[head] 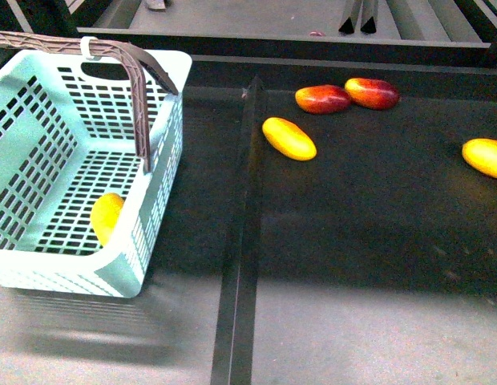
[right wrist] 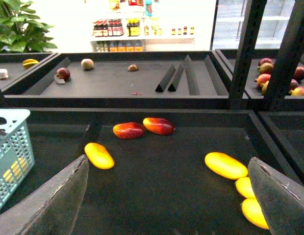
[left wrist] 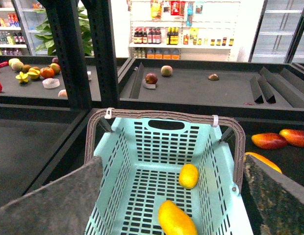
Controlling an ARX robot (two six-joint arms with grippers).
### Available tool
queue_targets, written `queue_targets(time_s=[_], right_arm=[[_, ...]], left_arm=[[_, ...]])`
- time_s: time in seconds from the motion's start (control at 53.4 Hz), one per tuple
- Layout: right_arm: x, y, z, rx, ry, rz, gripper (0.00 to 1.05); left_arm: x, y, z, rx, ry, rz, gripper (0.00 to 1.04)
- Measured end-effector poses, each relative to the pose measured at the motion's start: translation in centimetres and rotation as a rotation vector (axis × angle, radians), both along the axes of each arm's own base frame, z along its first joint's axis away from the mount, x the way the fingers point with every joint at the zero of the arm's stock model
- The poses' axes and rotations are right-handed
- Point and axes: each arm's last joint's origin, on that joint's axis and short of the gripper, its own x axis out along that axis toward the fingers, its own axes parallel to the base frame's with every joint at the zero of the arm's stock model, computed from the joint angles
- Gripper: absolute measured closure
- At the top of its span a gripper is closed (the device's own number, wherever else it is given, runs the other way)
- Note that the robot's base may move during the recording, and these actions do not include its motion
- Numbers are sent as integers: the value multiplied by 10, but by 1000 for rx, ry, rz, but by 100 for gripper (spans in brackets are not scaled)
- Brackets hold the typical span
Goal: Pick lemon and mango into basket
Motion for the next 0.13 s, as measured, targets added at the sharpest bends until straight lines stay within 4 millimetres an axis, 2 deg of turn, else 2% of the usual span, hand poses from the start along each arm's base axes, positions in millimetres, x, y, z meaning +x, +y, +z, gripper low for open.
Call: queue_targets(time_s=[0.037,0.131], right_arm=[[0,0,0,0,0,0,9],[0,0,0,0,0,0,9]], left_arm=[[0,0,0,1,0,0,5],[0,0,0,2,0,0,7]])
